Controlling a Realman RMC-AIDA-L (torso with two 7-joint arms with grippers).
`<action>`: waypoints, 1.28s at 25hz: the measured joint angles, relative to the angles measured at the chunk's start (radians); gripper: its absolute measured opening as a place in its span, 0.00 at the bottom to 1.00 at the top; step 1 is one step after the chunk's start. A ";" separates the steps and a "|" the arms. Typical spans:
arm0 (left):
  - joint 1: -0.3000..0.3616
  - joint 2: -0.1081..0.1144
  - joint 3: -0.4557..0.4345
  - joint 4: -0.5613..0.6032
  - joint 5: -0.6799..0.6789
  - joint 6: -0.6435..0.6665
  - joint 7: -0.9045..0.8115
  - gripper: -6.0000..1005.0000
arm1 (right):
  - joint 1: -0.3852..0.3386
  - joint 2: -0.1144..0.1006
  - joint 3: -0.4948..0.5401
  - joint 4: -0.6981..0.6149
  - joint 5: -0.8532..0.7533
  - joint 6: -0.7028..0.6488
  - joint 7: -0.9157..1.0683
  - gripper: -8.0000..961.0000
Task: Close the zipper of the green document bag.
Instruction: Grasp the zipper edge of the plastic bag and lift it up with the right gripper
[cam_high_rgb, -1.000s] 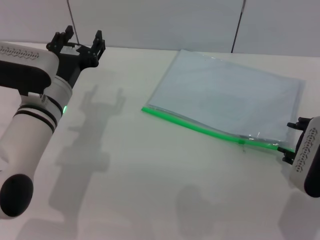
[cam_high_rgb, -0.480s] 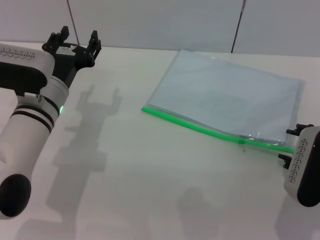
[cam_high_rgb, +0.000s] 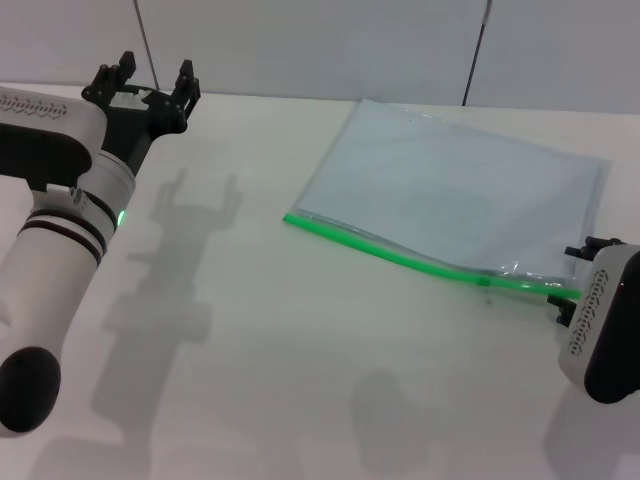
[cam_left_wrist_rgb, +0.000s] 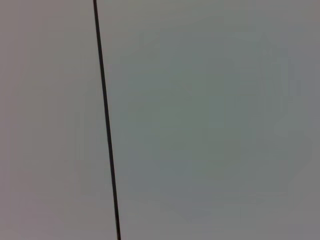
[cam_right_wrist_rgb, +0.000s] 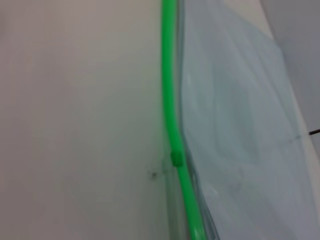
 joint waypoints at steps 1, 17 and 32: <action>0.000 0.000 -0.001 0.000 0.000 0.000 0.000 0.71 | 0.001 0.000 0.000 0.003 0.000 0.009 0.002 0.62; 0.000 -0.003 -0.014 0.001 -0.002 0.000 0.004 0.71 | 0.016 -0.002 -0.008 0.030 -0.002 0.022 0.020 0.61; 0.001 -0.005 -0.014 0.003 -0.002 0.000 0.005 0.71 | -0.002 0.001 -0.035 0.020 0.000 0.033 0.027 0.61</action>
